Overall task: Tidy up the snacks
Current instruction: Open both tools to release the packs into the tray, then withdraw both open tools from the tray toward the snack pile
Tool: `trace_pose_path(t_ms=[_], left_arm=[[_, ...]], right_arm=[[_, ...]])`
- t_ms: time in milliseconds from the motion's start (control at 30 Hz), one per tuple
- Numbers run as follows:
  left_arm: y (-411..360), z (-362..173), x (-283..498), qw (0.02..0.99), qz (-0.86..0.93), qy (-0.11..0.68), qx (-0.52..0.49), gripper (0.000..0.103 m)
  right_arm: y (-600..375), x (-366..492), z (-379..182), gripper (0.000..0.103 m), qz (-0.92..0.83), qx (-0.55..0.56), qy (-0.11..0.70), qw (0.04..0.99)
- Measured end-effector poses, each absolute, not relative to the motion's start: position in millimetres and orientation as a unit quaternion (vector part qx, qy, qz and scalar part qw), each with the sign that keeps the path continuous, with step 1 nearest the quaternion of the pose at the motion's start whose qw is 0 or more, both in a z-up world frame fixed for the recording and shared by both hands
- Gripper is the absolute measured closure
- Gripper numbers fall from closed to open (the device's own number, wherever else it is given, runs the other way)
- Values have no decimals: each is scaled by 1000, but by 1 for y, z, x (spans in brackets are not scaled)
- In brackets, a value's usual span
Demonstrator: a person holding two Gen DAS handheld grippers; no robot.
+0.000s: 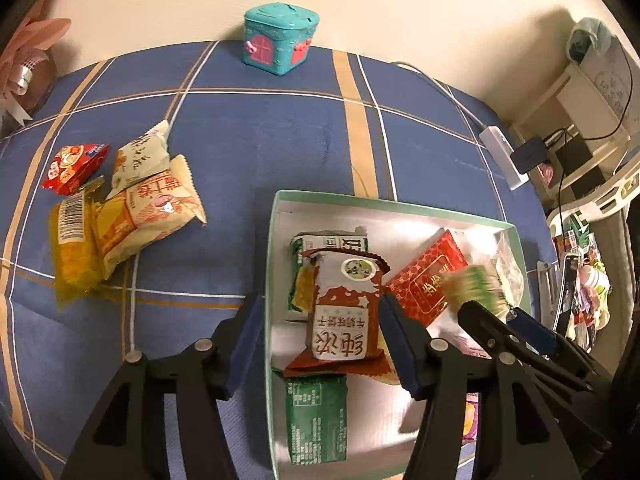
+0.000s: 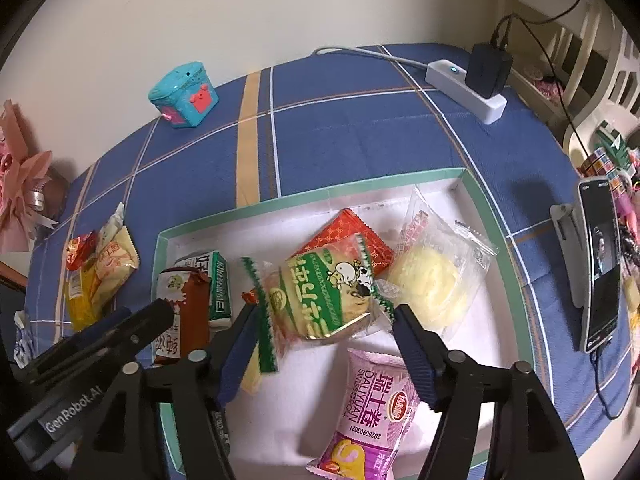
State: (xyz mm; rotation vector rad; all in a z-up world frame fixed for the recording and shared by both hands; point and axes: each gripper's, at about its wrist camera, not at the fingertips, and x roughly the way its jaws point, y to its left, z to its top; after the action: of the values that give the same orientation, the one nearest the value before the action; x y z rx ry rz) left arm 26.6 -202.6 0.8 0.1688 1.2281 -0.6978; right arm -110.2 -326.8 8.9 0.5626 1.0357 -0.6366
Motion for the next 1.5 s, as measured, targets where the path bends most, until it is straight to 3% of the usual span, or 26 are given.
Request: trace_pose_path(t_ms=[333,433,533,633,733,800,933,1500], left_arm=[[-172,-4,40,773,-251,576,85,41],[-159,-10,46,779,-209,582,102,26],[-146,-14,50,782,-185,586,103,25],[-136,-16,53,786,-170,585,105,16],[-126,-18,53,789,-157,583,112,16],[-120,-22,54,789,-147,586,114,15],[-111,-26,55,790,-137,586,117,3],[-74,-6,76,823,-133,548,69,0]], right_arm=[[-314,-109,10,20,-299,237,496,780],[-307,-107,5,19,-296,226,510,776],[-299,-104,1,17,-294,212,521,773],[-291,-102,0,8,-295,199,524,774],[-285,-99,-1,0,-295,187,526,776],[-281,-97,-3,0,-293,182,529,775],[-276,-92,-7,0,-289,176,535,774],[-247,-66,21,0,-282,184,461,821]])
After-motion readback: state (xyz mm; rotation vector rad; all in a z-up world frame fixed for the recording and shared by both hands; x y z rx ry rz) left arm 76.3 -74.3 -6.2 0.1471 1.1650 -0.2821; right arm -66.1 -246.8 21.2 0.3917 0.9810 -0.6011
